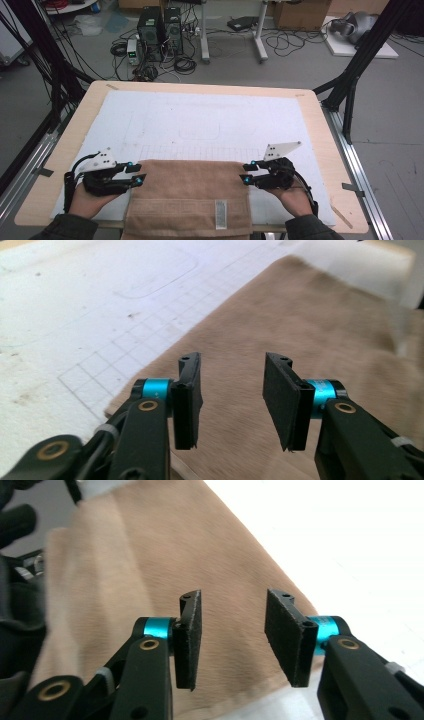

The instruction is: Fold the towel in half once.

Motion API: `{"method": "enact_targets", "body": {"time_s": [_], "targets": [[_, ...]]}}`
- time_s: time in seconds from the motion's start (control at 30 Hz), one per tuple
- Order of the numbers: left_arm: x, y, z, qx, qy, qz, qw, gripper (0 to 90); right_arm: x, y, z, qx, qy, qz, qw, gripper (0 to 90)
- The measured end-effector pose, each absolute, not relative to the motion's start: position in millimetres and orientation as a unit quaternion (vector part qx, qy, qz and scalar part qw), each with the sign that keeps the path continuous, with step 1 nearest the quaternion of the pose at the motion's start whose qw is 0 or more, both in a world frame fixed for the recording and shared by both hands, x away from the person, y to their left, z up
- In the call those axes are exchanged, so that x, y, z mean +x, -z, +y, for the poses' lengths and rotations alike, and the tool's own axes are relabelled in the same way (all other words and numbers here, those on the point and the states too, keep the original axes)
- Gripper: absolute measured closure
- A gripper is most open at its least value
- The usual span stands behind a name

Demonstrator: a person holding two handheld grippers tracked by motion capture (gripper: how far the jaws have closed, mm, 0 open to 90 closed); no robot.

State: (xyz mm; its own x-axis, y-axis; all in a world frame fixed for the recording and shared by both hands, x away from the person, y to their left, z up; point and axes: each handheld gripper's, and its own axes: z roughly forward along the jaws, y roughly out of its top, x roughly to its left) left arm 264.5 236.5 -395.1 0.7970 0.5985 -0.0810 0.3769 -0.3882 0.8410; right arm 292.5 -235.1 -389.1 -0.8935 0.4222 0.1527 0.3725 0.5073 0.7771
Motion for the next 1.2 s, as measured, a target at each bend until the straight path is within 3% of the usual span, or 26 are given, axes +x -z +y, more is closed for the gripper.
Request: {"method": "enact_targets", "body": {"time_s": [0.17,0.43,0.57,0.7,0.83,0.87,0.97,1.2], "targets": [[292.1,412.6,232.3,0.832,-0.148,0.325,0.425,49.1,312.2,402.6,-232.0,0.257,-0.416,0.871,0.052,47.1],[317.2,430.2,231.7,0.842,-0.133,0.348,0.391,42.4,333.9,420.5,-225.4,0.278,-0.387,0.878,0.055,41.7],[320.7,435.0,230.6,0.847,-0.118,0.353,0.38,42.9,336.5,425.7,-228.2,0.284,-0.38,0.879,0.052,41.3],[322.9,438.5,229.1,0.854,-0.098,0.348,0.375,50.9,338.6,432.5,-232.1,0.287,-0.364,0.885,0.047,41.7],[321.3,437.2,228.4,0.857,-0.087,0.338,0.38,70.0,340.4,438.7,-234.8,0.287,-0.367,0.884,0.034,52.0],[320.6,436.8,227.6,0.857,-0.089,0.337,0.379,73.0,340.6,438.7,-235.1,0.283,-0.371,0.884,0.025,61.2],[320.8,435.6,227.6,0.856,-0.089,0.339,0.379,78.9,342.3,438.6,-232.6,0.271,-0.374,0.887,-0.004,76.3],[328.9,426.1,227.6,0.835,-0.129,0.363,0.393,82.5,351.5,423.4,-227.1,0.269,-0.368,0.89,0.026,83.0]]}}
